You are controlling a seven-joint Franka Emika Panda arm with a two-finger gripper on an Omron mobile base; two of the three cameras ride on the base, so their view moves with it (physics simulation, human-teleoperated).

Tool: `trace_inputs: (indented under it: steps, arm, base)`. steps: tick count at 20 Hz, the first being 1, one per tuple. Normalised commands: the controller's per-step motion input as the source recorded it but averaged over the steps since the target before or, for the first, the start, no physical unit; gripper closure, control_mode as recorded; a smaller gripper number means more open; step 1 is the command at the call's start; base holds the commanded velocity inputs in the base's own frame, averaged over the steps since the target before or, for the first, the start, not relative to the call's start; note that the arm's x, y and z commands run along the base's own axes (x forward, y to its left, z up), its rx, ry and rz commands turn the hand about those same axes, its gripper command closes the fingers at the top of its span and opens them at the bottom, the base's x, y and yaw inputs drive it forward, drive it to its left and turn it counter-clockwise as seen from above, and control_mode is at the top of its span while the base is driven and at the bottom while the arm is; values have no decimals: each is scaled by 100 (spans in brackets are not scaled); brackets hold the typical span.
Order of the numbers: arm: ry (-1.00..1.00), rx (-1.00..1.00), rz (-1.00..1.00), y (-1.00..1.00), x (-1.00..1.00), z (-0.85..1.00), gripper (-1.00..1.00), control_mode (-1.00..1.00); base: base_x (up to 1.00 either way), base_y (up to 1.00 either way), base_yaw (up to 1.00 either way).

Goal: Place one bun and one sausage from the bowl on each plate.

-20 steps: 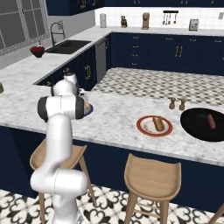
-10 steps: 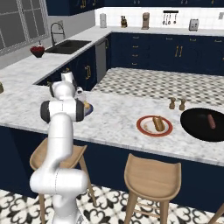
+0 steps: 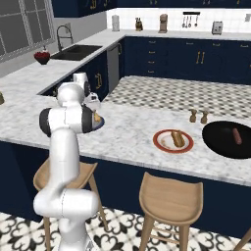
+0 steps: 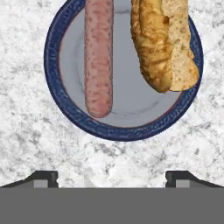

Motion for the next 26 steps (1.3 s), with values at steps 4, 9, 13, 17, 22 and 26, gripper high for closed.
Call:
trace_inputs:
  steps: [4, 9, 13, 17, 22, 26]
  arm:
    - [-14, 8, -2, -81, -100, 44, -100, -100]
    - [-7, 0, 0, -49, -100, 30, -100, -100]
    - [9, 0, -4, -8, -100, 22, -100, -100]
    - [8, -1, -18, 0, -100, 8, -100, -100]
    - [0, -5, -8, -4, -79, -3, -100, 100]
    - [0, 0, 0, 0, 0, 0, -100, 100]
  base:
    - [0, 0, 0]
    - [0, 0, 0]
    - [0, 0, 0]
    - [0, 0, 0]
    - [-20, -17, -1]
    - [-72, -100, -21]
